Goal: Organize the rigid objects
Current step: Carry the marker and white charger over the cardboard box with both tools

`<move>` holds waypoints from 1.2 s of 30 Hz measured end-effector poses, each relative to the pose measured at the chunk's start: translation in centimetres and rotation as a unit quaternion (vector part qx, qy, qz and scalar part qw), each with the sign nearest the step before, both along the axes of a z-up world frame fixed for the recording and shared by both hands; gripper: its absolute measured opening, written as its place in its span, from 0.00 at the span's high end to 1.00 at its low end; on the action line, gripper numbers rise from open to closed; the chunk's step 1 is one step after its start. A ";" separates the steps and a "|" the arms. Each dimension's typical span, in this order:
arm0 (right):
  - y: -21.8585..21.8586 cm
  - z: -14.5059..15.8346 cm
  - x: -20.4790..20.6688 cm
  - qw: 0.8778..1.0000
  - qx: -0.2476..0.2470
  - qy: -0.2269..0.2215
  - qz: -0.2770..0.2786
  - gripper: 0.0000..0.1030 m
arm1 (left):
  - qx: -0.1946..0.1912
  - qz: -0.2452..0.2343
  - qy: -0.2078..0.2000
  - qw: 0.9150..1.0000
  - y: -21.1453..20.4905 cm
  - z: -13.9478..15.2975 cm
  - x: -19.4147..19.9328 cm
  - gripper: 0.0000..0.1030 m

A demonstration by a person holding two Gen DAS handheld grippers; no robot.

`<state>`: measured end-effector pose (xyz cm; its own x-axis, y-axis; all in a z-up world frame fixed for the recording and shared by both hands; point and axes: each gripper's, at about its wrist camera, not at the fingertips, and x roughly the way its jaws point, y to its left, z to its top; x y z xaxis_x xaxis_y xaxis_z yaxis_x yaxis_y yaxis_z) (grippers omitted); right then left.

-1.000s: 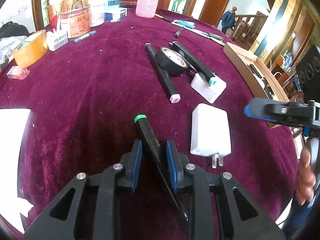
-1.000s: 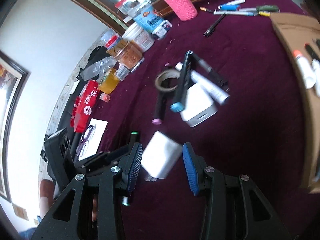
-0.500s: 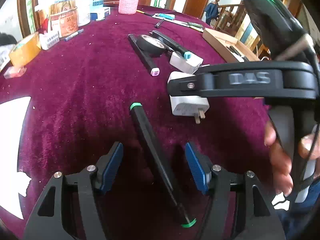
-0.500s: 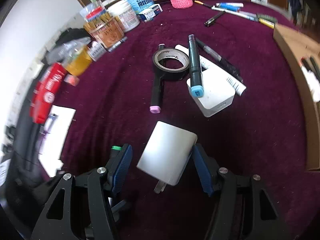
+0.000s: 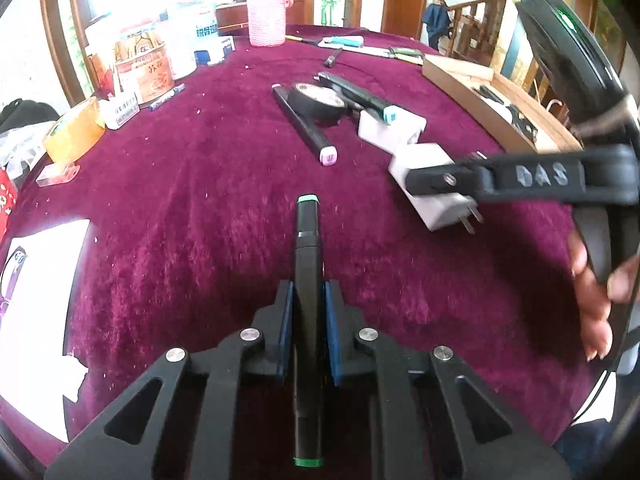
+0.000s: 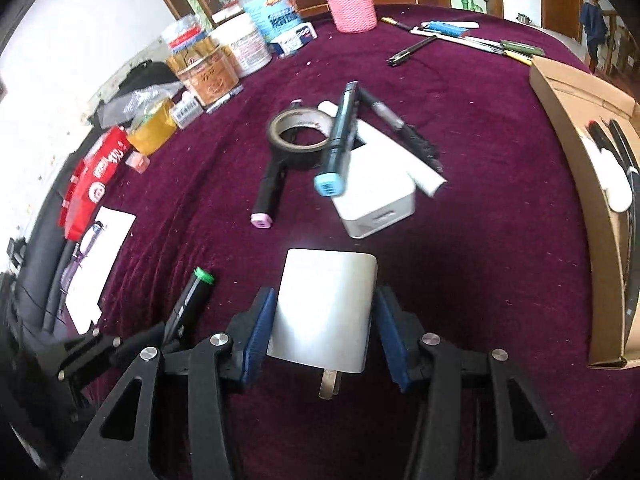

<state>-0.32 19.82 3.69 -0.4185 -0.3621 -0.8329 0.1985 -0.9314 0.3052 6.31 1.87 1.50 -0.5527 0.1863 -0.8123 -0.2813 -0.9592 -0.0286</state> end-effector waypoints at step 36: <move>16.7 4.9 -4.0 0.978 -0.095 0.141 -0.117 0.57 | 0.033 0.004 0.105 0.994 15.3 5.1 -10.5 0.88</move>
<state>-4.30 36.51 8.59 -0.7127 -0.3660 -0.5984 0.0875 -0.8928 0.4418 -4.19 17.15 6.62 -0.7108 0.2294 -0.6650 -0.2795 -0.9596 -0.0322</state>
